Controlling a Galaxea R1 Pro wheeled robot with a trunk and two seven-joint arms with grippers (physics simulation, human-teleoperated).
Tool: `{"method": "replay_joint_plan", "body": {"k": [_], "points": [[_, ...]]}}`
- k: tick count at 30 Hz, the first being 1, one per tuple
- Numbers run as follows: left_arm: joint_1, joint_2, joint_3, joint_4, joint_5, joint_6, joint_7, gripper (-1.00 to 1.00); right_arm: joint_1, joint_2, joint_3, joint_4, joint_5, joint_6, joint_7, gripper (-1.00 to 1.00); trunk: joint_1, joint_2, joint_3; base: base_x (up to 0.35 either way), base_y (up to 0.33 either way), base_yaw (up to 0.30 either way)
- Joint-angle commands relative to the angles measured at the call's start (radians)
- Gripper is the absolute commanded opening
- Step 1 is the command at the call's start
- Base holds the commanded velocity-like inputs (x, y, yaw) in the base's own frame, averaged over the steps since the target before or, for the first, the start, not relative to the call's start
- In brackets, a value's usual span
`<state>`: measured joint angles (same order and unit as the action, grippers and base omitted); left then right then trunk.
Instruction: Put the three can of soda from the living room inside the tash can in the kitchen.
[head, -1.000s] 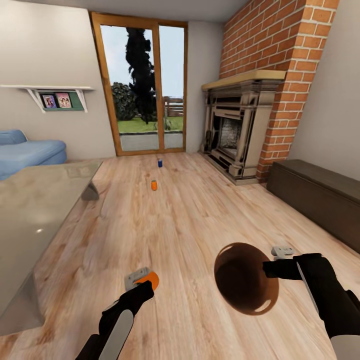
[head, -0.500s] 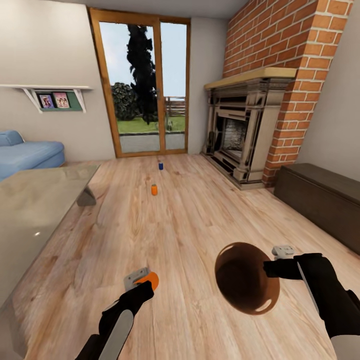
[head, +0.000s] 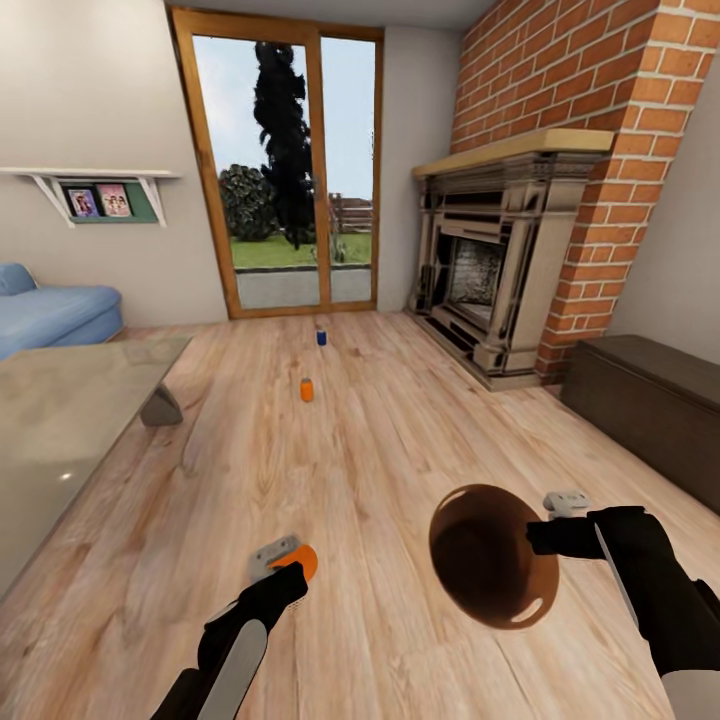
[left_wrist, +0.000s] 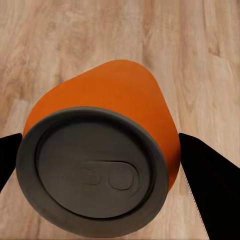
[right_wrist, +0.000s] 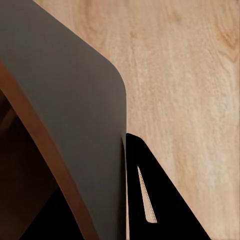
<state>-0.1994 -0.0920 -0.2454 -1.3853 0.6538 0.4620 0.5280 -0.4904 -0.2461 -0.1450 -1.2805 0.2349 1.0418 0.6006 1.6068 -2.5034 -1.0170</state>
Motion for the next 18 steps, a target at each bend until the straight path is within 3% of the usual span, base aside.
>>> {"method": "replay_joint_plan", "body": {"k": [1,18], "points": [[0.000,0.000,0.000,0.000,0.000,0.000,0.000,-1.00,0.000,0.000,0.001,-0.001,-0.025,0.005,0.007,-1.00,0.000,0.000,0.000,0.348,0.000,0.000],[0.000,-0.002,0.000,0.009,0.001,0.000,0.003,-1.00,0.000,0.001,0.000,-0.003,-0.022,0.005,0.001,-1.00,0.000,0.000,0.000,0.348,0.000,0.008]]}}
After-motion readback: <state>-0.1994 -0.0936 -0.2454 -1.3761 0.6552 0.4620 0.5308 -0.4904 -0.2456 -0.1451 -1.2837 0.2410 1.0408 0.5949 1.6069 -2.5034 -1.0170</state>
